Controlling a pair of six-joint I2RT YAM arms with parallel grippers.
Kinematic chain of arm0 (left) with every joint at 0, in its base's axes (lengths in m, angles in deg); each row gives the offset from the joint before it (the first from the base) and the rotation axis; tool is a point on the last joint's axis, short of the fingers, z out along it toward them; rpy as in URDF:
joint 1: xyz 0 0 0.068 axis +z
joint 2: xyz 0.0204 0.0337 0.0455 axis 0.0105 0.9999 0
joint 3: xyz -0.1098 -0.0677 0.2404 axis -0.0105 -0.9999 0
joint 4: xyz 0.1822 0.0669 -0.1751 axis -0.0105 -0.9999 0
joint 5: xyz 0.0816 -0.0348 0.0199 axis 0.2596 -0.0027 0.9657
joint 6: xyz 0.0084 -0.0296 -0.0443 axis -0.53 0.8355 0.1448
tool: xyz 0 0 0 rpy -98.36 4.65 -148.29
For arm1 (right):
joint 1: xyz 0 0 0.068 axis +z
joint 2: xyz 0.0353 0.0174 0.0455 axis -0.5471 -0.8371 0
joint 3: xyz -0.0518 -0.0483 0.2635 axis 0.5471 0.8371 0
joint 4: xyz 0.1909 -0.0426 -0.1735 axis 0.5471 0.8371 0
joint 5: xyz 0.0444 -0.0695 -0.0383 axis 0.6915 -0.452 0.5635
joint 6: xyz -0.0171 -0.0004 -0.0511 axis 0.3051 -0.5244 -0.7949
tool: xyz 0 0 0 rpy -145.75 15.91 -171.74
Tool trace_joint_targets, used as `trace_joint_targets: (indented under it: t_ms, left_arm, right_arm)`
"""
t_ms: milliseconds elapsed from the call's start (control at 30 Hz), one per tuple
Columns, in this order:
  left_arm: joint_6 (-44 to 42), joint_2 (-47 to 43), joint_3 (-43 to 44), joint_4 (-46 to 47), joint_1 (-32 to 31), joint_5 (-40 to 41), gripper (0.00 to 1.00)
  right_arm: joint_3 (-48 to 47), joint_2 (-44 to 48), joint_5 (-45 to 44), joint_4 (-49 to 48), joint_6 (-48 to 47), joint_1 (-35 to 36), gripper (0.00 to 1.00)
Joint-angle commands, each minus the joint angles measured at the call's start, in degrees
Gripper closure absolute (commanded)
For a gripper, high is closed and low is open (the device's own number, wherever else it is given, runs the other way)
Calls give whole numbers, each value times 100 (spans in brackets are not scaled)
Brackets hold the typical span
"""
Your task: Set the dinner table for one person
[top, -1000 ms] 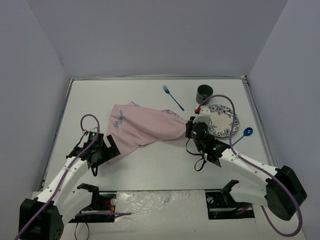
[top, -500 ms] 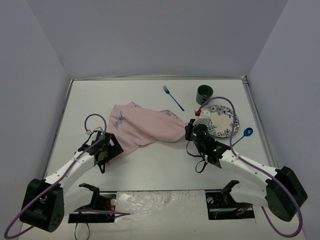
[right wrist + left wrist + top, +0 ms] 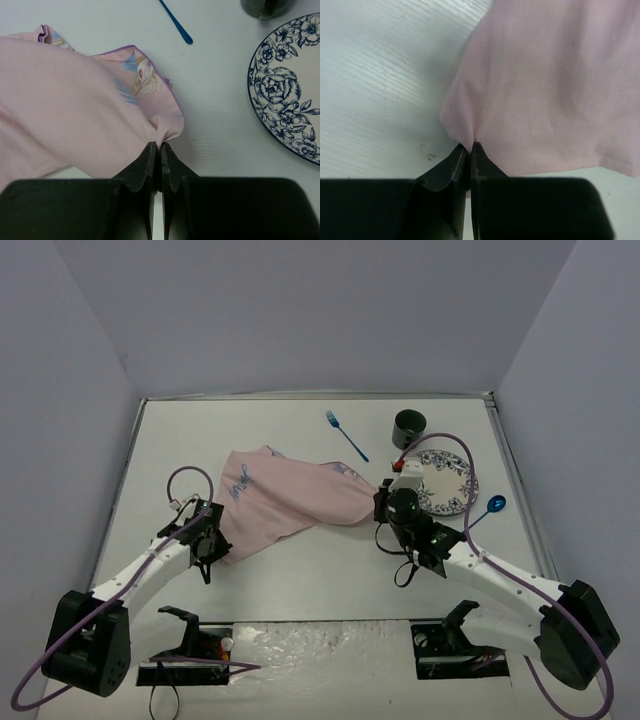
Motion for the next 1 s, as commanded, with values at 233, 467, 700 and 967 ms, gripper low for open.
trace_joint_targets:
  t_ms: [233,467,700,967]
  left_arm:
    - [-1788,-356,4496,-2360,36,1002,100]
    - [-2557,-27,6522,-2690,84,1299,100]
    - [-3116,27,7058,-2551,305,1486,100]
    - [-3580,1010,7287,-1696,884,391,100]
  right_arm:
    - [-2146,531,-646,1134,-1013,9,100]
    - [-3292,670,-132,1906,-1219,9,100]
    - [-3716,643,86,2274,-1264,18,100]
    - [-4240,-47,-382,2249,-1662,-9,100]
